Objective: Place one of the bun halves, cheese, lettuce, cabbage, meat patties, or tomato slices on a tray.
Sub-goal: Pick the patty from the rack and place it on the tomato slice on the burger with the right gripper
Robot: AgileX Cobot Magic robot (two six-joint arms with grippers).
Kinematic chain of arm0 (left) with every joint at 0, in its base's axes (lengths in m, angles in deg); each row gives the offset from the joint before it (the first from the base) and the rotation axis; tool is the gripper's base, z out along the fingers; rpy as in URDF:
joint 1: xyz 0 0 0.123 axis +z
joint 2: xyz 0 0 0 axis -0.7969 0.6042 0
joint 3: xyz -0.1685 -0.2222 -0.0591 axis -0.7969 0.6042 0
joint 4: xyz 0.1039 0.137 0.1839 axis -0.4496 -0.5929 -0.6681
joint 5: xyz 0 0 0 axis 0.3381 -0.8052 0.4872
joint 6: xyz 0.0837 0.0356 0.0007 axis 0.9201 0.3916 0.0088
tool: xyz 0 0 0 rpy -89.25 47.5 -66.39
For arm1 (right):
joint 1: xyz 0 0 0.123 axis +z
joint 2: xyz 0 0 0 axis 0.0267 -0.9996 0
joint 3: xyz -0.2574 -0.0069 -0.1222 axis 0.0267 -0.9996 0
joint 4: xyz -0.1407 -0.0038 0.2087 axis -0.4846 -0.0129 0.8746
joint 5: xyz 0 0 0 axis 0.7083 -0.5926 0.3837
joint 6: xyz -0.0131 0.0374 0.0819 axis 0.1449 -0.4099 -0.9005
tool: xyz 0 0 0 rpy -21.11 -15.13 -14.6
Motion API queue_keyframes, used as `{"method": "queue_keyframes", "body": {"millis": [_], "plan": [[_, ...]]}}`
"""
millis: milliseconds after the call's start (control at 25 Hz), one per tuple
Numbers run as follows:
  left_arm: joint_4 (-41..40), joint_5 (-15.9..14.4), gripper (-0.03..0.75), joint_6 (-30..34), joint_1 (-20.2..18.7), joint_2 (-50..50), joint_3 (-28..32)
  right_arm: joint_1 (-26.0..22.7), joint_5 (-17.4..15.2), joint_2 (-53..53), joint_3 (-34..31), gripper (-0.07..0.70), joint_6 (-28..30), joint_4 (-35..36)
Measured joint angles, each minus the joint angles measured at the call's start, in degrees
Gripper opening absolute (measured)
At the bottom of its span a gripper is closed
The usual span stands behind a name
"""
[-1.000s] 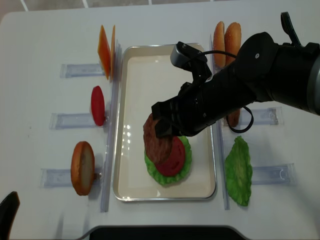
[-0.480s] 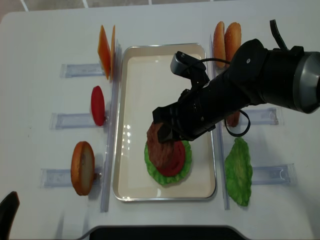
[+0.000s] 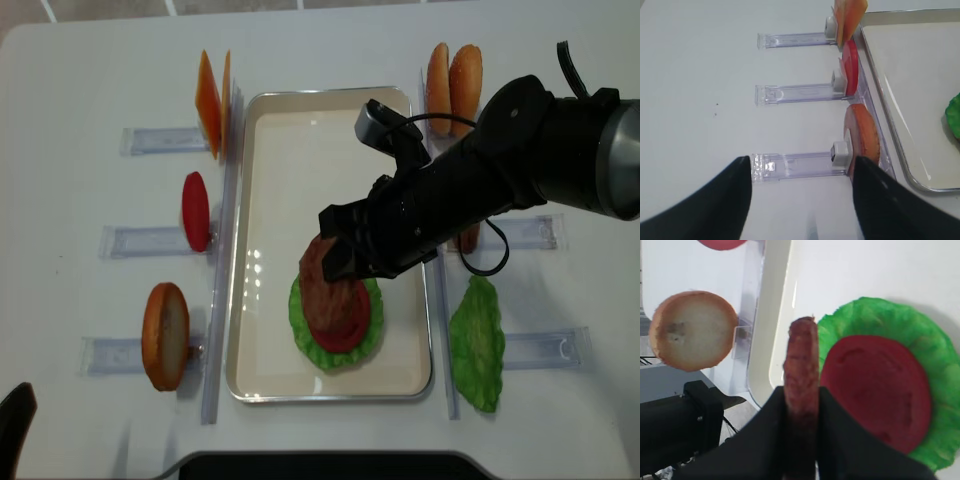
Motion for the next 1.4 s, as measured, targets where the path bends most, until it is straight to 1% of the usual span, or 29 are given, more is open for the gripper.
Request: {"method": "queue_keyframes", "body": {"millis": [120,480,1280,1400], "plan": [[0.0,0.0,0.482,0.0,0.0,0.0,0.0,0.0,0.0,0.0,0.0,0.109,2.0,2.2],[0.0,0.0,0.465,0.0,0.0,0.0,0.0,0.0,-0.9,-2.7,0.0,0.109,3.4,2.9],[0.0,0.0,0.465,0.0,0.0,0.0,0.0,0.0,-0.9,-3.4,0.0,0.109,4.0,3.2],[0.0,0.0,0.465,0.0,0.0,0.0,0.0,0.0,-0.9,-3.4,0.0,0.129,4.0,2.7]]}}
